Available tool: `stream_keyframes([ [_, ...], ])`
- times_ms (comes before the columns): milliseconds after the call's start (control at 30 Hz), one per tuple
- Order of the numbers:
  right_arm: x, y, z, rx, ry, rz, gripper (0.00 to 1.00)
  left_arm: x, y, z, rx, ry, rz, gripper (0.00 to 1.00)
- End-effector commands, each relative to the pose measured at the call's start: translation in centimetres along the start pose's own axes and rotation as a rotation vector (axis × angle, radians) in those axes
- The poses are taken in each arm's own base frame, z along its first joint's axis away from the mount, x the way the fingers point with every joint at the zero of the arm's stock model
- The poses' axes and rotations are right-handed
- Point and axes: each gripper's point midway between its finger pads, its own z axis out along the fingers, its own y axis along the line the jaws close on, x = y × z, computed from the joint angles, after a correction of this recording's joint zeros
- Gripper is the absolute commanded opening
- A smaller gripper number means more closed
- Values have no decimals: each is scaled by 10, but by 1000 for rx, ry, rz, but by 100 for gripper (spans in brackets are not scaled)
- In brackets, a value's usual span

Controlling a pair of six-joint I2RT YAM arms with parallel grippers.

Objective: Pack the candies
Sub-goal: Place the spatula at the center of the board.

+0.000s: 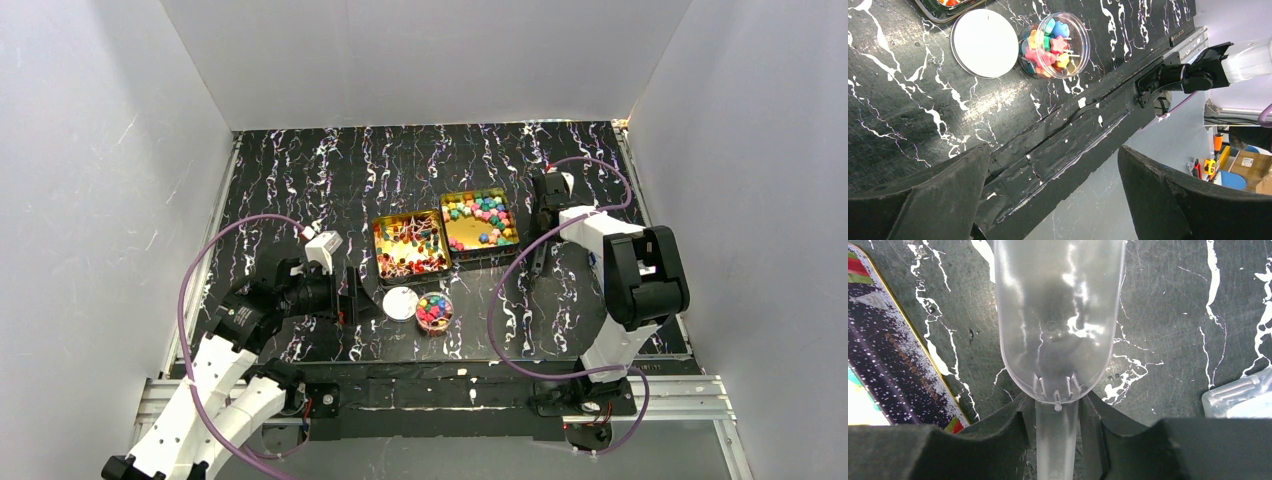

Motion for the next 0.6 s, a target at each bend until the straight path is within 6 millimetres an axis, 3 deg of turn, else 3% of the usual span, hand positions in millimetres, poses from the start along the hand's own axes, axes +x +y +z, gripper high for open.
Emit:
stream_keyframes([
  [0,-17,1,-2,-2,-33,17,48,3,3,2,-4,9,8,99],
  [100,-22,2,-7,-10,-35,10,58,3,3,1,-3,9,6,99],
  [567,-59,14,-67,-139,-81,-36,76,4,3,3,-3,24,-1,99],
])
